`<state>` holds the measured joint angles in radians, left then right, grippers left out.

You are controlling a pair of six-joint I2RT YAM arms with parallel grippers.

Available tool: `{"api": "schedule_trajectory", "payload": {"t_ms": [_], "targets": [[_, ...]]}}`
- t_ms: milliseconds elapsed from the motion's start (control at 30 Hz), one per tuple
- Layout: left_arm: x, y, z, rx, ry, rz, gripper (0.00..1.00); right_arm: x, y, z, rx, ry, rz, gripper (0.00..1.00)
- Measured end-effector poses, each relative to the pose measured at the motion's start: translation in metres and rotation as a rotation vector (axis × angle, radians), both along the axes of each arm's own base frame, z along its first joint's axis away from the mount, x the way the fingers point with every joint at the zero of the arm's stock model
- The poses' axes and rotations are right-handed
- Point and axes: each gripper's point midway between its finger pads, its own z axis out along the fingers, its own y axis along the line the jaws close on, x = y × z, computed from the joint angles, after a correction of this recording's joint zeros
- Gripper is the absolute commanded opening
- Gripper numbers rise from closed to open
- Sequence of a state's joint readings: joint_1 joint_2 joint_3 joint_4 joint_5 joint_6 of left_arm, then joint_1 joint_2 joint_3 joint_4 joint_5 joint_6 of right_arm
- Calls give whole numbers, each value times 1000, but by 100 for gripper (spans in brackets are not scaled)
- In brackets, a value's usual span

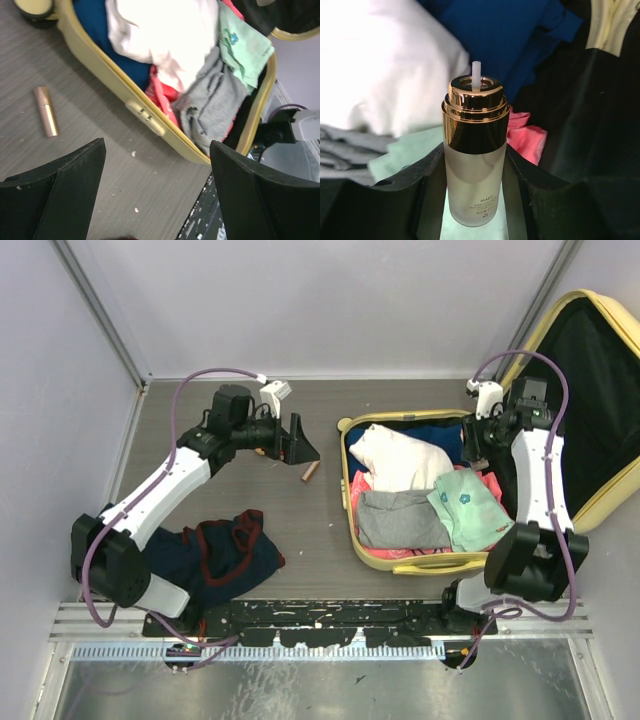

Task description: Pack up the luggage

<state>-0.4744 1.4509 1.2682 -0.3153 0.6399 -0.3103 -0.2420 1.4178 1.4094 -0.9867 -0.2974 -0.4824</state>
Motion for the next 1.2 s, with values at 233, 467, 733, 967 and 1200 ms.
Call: {"api": "schedule_trajectory", "payload": {"t_ms": [233, 467, 733, 967, 1200], "targets": [[46, 22, -13, 50, -24, 73, 85, 37, -39, -36, -82, 58, -1, 20], [83, 40, -42, 111, -13, 119, 85, 56, -57, -66, -124, 106, 2, 61], [102, 46, -101, 245, 33, 88, 82, 66, -62, -65, -144, 82, 0, 77], [103, 48, -135, 323, 82, 49, 76, 77, -56, -43, -105, 28, 3, 87], [98, 34, -158, 407, 78, -16, 69, 81, -36, -7, -13, -52, 3, 90]]}}
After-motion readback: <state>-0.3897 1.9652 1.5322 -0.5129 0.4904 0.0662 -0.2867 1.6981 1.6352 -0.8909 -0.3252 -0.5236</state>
